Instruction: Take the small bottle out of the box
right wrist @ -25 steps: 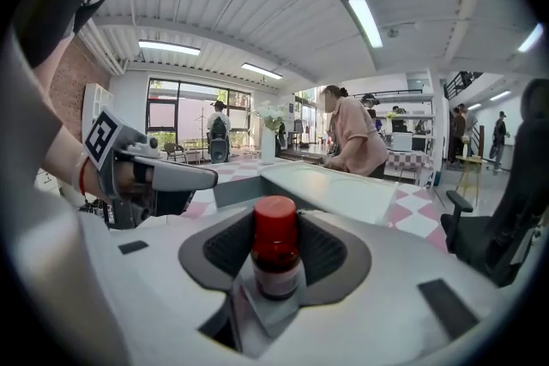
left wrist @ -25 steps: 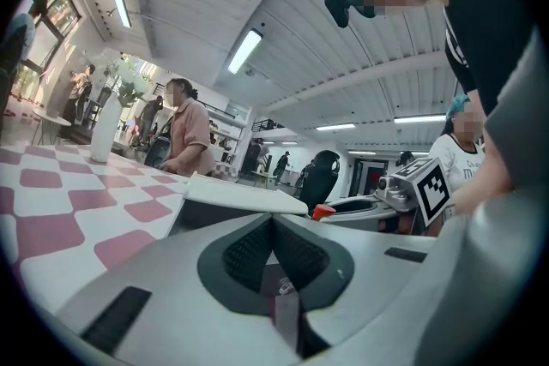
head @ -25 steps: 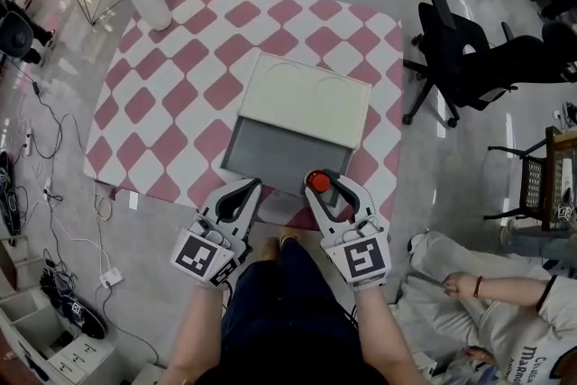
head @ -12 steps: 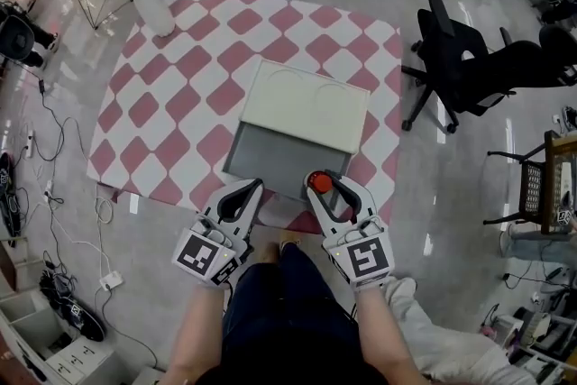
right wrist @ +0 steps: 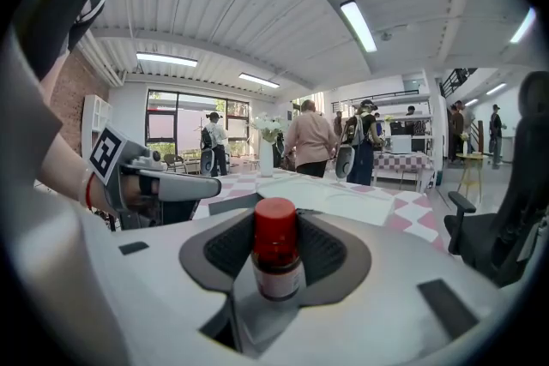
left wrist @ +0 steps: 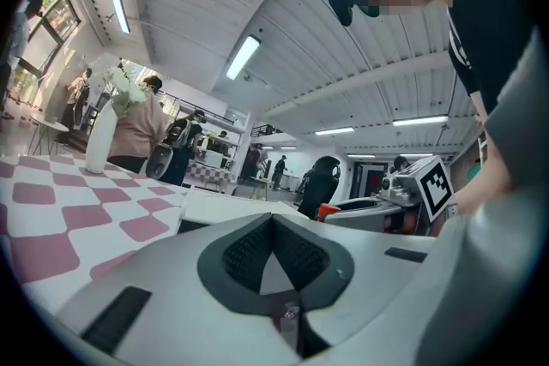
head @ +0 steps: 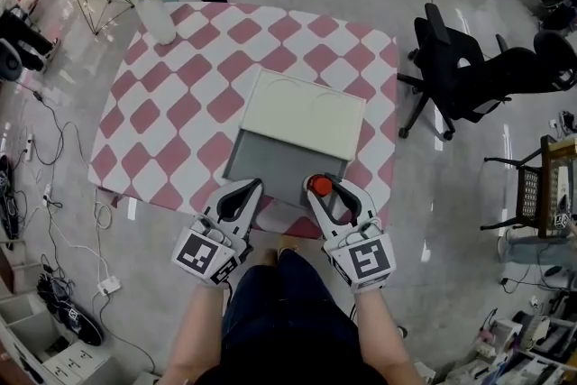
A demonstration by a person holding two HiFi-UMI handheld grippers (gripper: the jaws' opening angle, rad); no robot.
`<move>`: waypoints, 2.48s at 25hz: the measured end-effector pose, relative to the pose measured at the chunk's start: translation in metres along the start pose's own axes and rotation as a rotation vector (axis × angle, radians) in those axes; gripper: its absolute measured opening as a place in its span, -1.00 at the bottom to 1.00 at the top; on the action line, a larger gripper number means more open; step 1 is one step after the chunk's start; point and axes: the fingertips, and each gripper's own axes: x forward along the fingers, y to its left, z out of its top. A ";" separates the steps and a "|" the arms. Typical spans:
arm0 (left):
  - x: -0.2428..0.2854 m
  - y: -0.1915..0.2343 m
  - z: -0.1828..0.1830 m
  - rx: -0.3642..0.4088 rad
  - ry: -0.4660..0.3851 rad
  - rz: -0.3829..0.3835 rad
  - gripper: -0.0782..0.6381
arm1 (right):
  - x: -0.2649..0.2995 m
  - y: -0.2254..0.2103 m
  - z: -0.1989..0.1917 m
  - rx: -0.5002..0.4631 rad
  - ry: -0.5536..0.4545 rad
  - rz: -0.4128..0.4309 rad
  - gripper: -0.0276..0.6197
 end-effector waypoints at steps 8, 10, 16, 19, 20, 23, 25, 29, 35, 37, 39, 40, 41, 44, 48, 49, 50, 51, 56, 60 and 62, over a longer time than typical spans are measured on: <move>0.007 -0.004 0.008 0.011 -0.011 -0.016 -0.78 | -0.003 -0.005 0.010 0.019 -0.026 0.003 -0.46; 0.007 -0.004 0.011 0.013 -0.015 -0.018 -0.78 | -0.004 -0.006 0.013 0.015 -0.031 0.003 -0.46; 0.008 -0.007 0.014 0.019 -0.020 -0.025 -0.78 | -0.007 -0.005 0.018 0.008 -0.035 0.001 -0.46; 0.010 -0.006 0.018 0.022 -0.026 -0.029 -0.78 | -0.007 -0.006 0.022 0.007 -0.038 -0.001 -0.46; 0.010 -0.006 0.020 0.023 -0.027 -0.029 -0.78 | -0.007 -0.006 0.023 0.007 -0.039 -0.001 -0.46; 0.010 -0.005 0.023 0.026 -0.032 -0.028 -0.78 | -0.008 -0.006 0.028 0.006 -0.047 -0.001 -0.46; 0.010 -0.006 0.025 0.030 -0.034 -0.029 -0.78 | -0.008 -0.007 0.030 0.004 -0.051 -0.001 -0.46; 0.011 -0.006 0.031 0.037 -0.042 -0.032 -0.78 | -0.010 -0.008 0.036 0.003 -0.060 -0.005 -0.46; 0.011 -0.004 0.041 0.037 -0.055 -0.025 -0.78 | -0.013 -0.010 0.046 0.005 -0.073 -0.007 -0.46; 0.011 -0.003 0.043 0.036 -0.060 -0.023 -0.78 | -0.014 -0.010 0.049 0.006 -0.078 -0.008 -0.46; 0.011 -0.002 0.046 0.035 -0.064 -0.021 -0.78 | -0.015 -0.010 0.051 0.007 -0.081 -0.007 -0.46; 0.011 -0.001 0.047 0.035 -0.063 -0.020 -0.78 | -0.015 -0.011 0.053 0.007 -0.082 -0.007 -0.46; 0.011 -0.001 0.049 0.036 -0.063 -0.019 -0.78 | -0.015 -0.011 0.054 0.006 -0.083 -0.006 -0.46; 0.011 0.000 0.053 0.040 -0.065 -0.018 -0.78 | -0.015 -0.011 0.060 0.001 -0.087 -0.003 -0.46; 0.011 0.001 0.057 0.041 -0.073 -0.013 -0.78 | -0.015 -0.011 0.065 -0.003 -0.096 0.002 -0.46; 0.010 0.001 0.057 0.039 -0.075 -0.011 -0.78 | -0.015 -0.011 0.067 -0.003 -0.099 0.002 -0.46; 0.010 0.002 0.058 0.038 -0.077 -0.011 -0.78 | -0.015 -0.011 0.068 -0.003 -0.101 0.003 -0.46; 0.009 0.003 0.058 0.037 -0.080 -0.009 -0.78 | -0.014 -0.011 0.069 -0.002 -0.103 0.004 -0.46; 0.007 0.005 0.064 0.038 -0.093 -0.001 -0.78 | -0.014 -0.010 0.074 0.002 -0.110 0.009 -0.46; 0.006 0.005 0.069 0.042 -0.094 0.008 -0.78 | -0.015 -0.011 0.077 0.005 -0.117 0.010 -0.46; 0.005 0.005 0.070 0.042 -0.099 0.006 -0.78 | -0.016 -0.010 0.079 0.003 -0.121 0.009 -0.46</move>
